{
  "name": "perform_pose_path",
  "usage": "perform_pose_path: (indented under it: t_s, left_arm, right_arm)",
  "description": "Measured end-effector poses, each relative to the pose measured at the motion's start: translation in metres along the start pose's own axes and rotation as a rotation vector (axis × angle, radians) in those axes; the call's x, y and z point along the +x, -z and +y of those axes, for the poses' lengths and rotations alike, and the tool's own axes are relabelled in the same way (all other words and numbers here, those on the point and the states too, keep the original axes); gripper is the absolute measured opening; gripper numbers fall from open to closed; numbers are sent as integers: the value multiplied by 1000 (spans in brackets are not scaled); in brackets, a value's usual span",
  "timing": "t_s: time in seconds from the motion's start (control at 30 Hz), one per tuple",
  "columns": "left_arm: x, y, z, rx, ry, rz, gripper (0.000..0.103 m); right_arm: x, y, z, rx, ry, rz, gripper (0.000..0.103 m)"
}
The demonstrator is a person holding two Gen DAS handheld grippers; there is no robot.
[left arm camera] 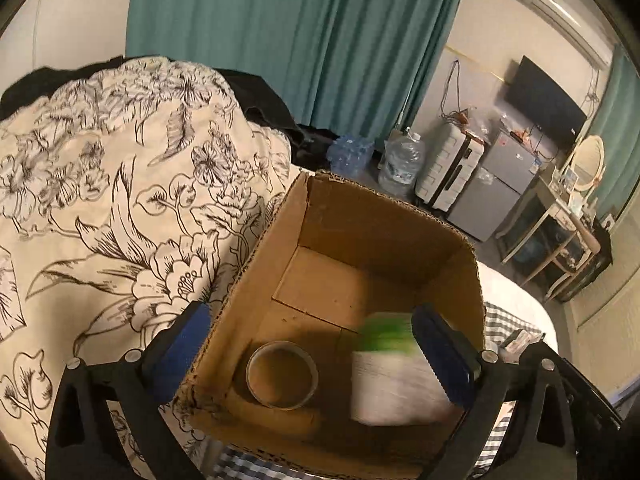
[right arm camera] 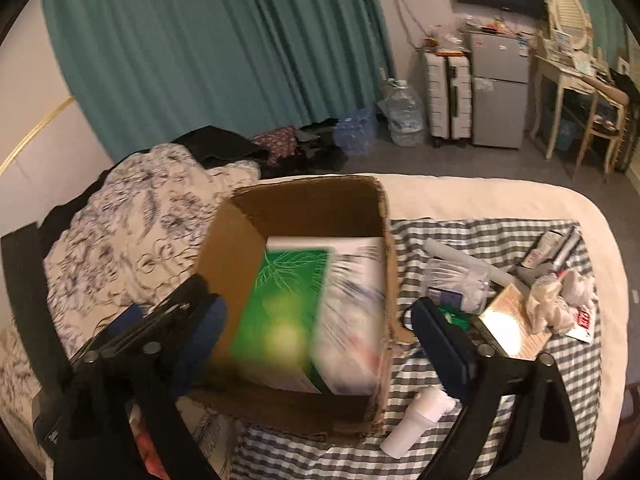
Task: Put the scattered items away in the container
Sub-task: 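Carry tape roll and green box over the cardboard box and open both tools, then move left tool to the blue tissue pack while right tool reaches the white lace cloth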
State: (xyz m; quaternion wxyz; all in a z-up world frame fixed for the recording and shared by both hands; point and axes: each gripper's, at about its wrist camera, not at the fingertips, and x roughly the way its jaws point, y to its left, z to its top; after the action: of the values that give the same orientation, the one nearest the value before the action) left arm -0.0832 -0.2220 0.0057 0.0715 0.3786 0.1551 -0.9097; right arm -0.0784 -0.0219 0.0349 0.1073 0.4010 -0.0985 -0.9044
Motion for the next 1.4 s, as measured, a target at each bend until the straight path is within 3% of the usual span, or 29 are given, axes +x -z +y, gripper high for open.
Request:
perform_pose_path:
  t_s: [0.2, 0.4, 0.63, 0.77, 0.9, 1.1, 1.27, 1.4]
  left_arm:
    - [-10, 5, -18, 40, 30, -21, 103]
    - [-26, 27, -66, 153, 113, -26, 103]
    - [-46, 82, -131, 310, 172, -33, 103]
    - [-46, 123, -170, 428, 203, -5, 103]
    - [-38, 149, -191, 481, 211, 27, 103]
    - [-4, 178, -213, 513, 195, 81, 103]
    - [30, 194, -234, 535, 199, 95, 103]
    - [52, 202, -239, 562, 187, 108, 103]
  right_arm:
    - [-15, -3, -9, -4, 29, -16, 95]
    - [-60, 3, -51, -33, 149, -43, 95]
    - [-100, 40, -127, -24, 311, -34, 95]
    - [-106, 53, -176, 75, 341, -23, 95]
    - [-110, 49, -215, 146, 343, -35, 95]
    - [-99, 43, -251, 173, 344, -41, 95]
    - [-60, 42, -261, 94, 374, 0, 94]
    - [-25, 47, -263, 32, 351, 19, 93]
